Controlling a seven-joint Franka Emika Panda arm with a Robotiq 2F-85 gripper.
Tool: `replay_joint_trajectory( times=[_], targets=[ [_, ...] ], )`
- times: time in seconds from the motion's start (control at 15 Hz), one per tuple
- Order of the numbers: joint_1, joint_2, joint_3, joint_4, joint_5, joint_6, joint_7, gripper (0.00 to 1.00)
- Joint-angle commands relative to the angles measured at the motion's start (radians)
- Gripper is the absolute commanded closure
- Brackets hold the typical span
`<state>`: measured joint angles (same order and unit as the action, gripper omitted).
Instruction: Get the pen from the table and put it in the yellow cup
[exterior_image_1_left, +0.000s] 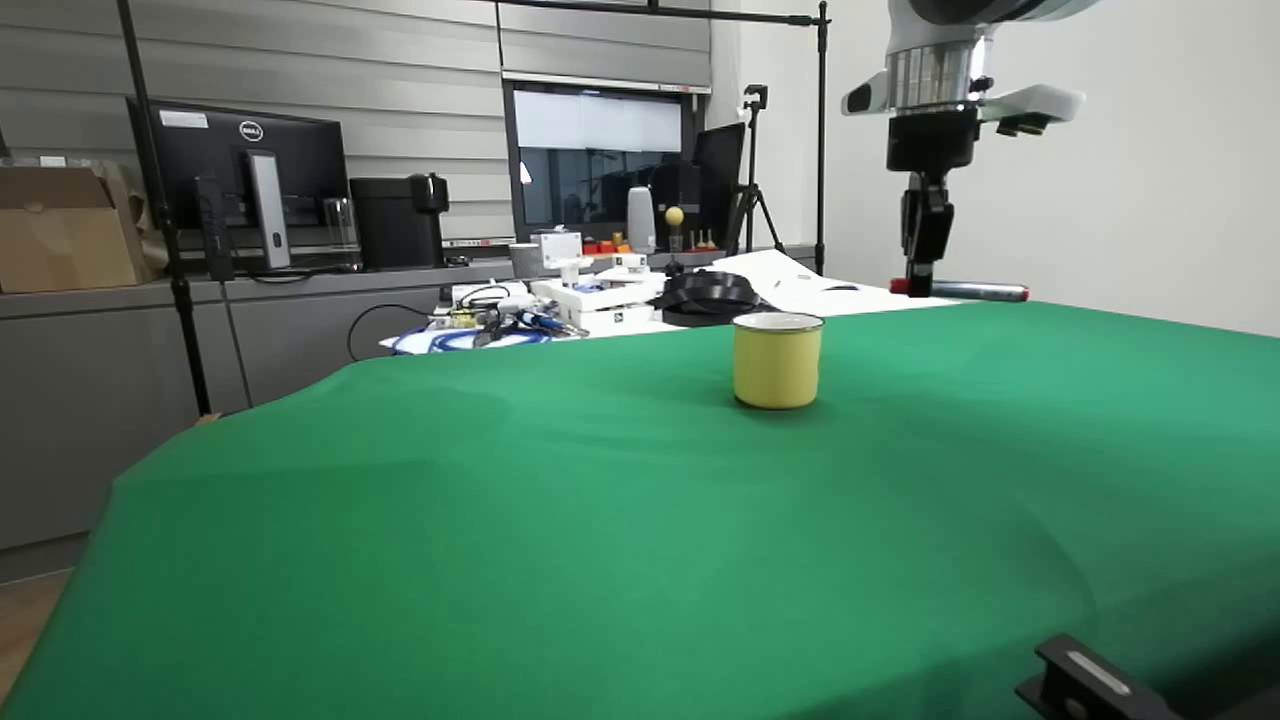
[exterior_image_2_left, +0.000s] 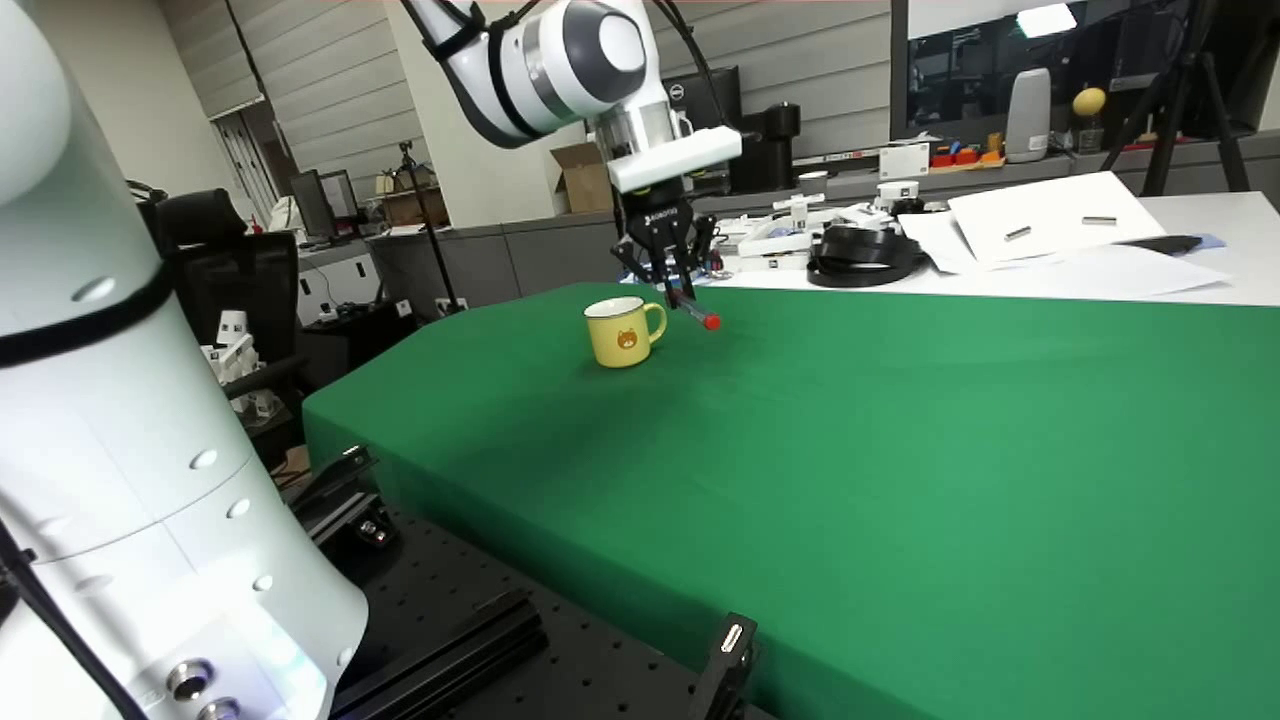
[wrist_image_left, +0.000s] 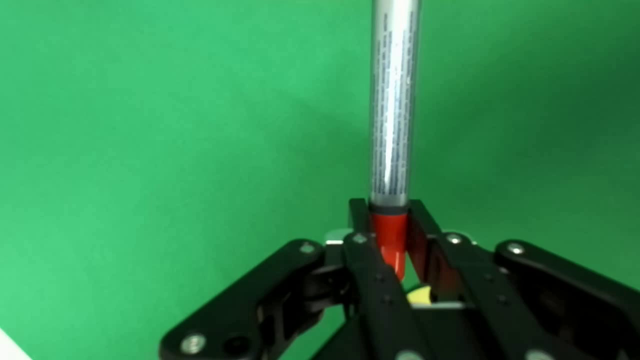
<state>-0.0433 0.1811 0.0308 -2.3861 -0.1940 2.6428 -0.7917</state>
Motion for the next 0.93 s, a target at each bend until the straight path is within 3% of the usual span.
replay_joint_trajectory(
  times=[0.0,0.47,0.6,0.87],
  targets=[
    [0.042,-0.015,0.033,0.058,0.006,-0.051,0.046,0.94],
    [0.064,0.017,0.127,0.152,0.152,-0.038,-0.052,0.94],
    [0.053,0.014,0.158,0.167,0.248,-0.039,-0.118,0.94],
    [0.019,0.013,0.223,0.188,0.525,-0.042,-0.388,0.94]
  ],
)
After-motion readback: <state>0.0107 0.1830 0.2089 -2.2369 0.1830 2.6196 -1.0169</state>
